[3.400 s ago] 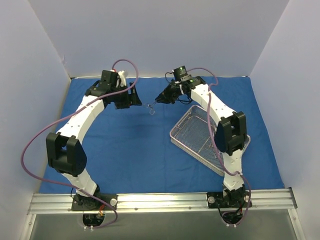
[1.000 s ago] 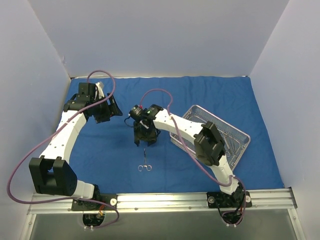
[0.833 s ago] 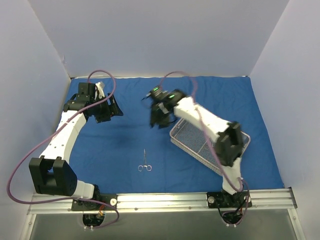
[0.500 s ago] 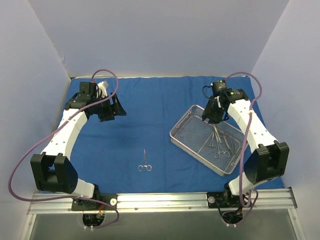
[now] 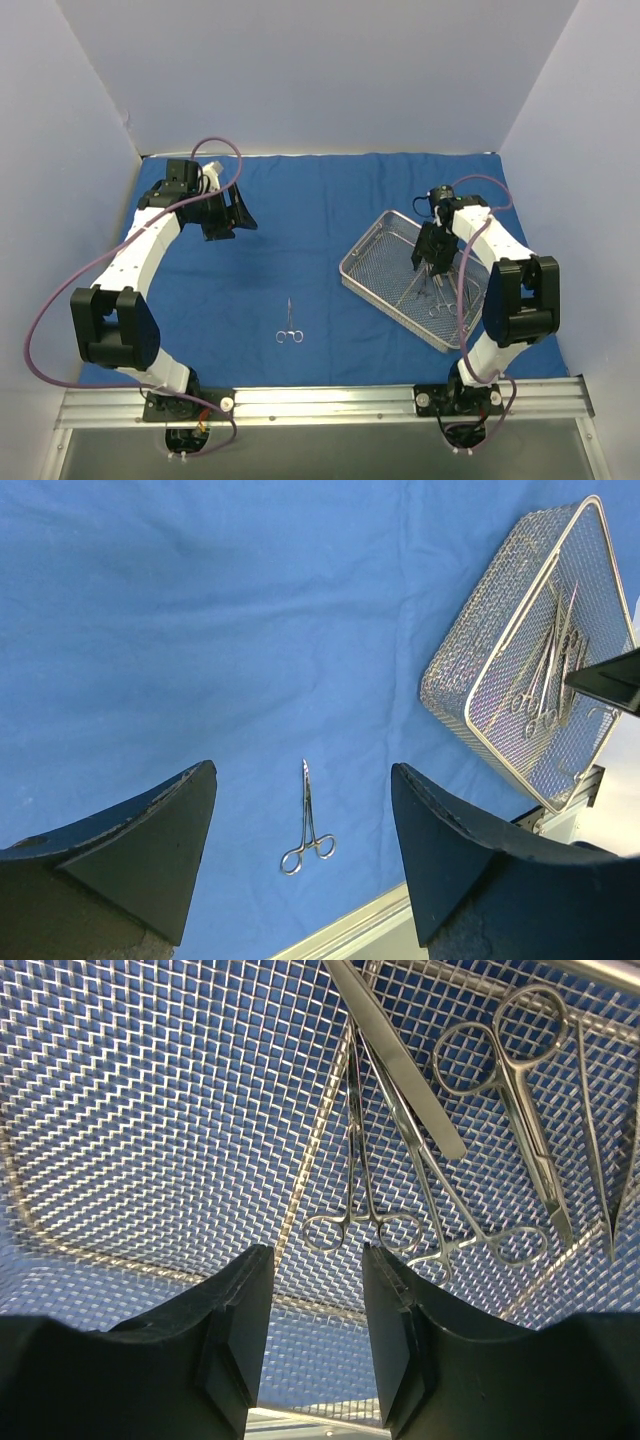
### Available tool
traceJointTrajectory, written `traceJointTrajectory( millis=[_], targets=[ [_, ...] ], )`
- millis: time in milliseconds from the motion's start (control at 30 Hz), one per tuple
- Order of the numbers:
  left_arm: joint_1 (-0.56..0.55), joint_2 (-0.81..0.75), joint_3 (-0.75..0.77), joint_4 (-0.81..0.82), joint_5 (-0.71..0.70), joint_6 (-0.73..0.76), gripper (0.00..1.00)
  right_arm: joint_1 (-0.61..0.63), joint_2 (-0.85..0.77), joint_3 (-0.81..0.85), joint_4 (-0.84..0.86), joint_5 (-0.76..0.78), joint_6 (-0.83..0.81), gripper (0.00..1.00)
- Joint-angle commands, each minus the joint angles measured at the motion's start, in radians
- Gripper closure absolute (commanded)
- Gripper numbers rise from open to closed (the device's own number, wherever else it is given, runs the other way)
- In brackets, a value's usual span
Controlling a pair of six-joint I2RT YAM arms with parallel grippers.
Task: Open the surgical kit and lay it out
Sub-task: Pick up the medical item from the container.
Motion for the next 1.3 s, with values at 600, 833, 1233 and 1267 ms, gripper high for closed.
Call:
traceJointTrajectory(
  millis=[600, 833, 1233, 1267],
  targets=[
    [0.012, 0.041, 0.059, 0.025, 0.031, 0.017, 0.21, -0.015, 0.184, -0.029, 0.088, 0.057, -0.085, 0.61],
    [0.015, 0.056, 0.063, 0.025, 0.034, 0.014, 0.21, -0.015, 0.216, -0.088, 0.125, 0.04, -0.093, 0.66],
    [0.015, 0.076, 0.066, 0.025, 0.049, 0.011, 0.21, -0.01, 0.164, 0.029, 0.027, 0.037, -0.084, 1.0],
    [0.015, 0.078, 0.068, 0.025, 0.051, 0.009, 0.21, -0.009, 0.149, 0.075, -0.011, 0.032, -0.082, 1.0]
  ],
)
